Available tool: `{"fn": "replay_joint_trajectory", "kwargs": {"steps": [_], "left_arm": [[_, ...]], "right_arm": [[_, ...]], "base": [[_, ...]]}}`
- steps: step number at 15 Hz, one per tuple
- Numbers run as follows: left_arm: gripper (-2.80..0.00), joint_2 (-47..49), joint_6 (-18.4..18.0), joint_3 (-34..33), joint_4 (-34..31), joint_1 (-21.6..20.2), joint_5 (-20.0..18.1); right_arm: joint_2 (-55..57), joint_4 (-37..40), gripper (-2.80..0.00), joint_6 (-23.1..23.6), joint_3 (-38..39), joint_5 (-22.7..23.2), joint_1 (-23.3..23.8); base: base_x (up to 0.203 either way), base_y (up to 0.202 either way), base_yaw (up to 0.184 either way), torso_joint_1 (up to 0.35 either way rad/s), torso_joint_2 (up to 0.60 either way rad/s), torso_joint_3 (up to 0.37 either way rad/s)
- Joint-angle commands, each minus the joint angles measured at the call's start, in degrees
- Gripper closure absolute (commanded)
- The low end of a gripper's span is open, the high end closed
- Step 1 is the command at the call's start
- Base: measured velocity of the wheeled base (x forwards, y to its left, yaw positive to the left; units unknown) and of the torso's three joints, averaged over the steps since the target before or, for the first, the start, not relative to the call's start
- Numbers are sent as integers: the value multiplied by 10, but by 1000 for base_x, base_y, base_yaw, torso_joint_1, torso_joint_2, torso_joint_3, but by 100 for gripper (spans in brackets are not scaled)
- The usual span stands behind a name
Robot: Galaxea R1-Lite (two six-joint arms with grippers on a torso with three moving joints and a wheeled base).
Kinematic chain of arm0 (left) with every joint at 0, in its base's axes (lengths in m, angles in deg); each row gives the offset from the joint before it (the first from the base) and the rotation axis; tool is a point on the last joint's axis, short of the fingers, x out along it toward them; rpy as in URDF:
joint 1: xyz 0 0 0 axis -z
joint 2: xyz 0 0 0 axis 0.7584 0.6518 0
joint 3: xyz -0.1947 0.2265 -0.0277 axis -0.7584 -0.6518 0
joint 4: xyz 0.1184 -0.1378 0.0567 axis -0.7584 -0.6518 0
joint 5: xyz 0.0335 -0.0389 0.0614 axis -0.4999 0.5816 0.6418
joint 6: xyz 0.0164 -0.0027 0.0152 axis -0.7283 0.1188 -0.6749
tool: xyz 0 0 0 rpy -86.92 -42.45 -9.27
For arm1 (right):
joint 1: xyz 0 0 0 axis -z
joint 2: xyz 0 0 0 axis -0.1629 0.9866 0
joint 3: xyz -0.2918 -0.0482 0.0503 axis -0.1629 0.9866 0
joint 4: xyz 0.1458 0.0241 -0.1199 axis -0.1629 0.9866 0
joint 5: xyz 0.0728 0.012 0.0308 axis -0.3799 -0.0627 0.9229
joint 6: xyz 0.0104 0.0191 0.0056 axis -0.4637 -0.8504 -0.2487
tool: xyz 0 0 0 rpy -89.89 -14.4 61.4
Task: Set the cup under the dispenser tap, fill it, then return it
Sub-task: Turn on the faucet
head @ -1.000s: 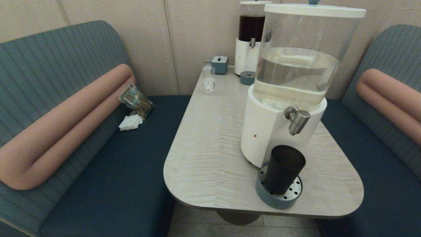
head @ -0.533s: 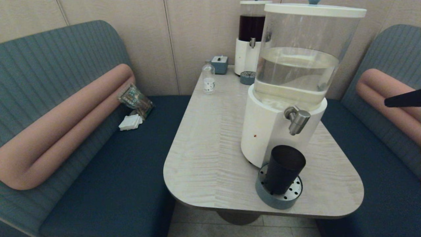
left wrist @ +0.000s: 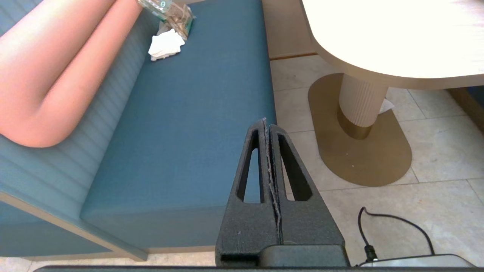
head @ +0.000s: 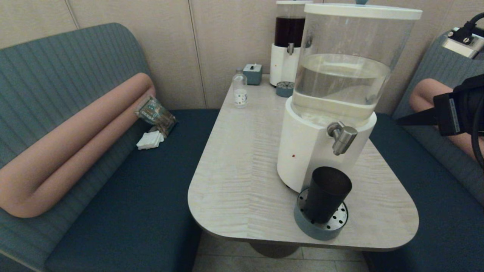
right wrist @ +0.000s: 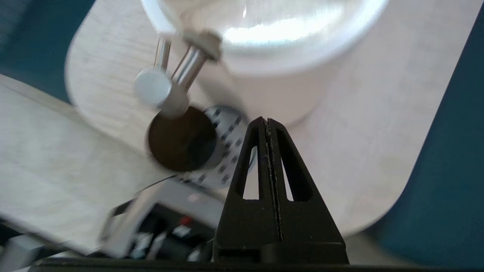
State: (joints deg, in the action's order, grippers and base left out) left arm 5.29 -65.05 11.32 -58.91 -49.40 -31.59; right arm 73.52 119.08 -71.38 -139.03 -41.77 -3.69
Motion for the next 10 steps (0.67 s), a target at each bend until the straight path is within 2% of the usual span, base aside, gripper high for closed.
{"fn": "replay_joint_trajectory", "kwargs": {"steps": [1, 4, 10], "left_arm": [[0, 1, 0, 0, 0, 0, 0], [0, 1, 0, 0, 0, 0, 0], [0, 1, 0, 0, 0, 0, 0]], "right_arm": [[11, -21, 0, 9, 15, -1, -8], [37, -51, 0, 9, 12, 1, -10], [79, -97, 0, 6, 7, 2, -45]], "base": [[0, 0, 0, 0, 0, 0], [0, 0, 0, 0, 0, 0], [0, 0, 0, 0, 0, 0]]}}
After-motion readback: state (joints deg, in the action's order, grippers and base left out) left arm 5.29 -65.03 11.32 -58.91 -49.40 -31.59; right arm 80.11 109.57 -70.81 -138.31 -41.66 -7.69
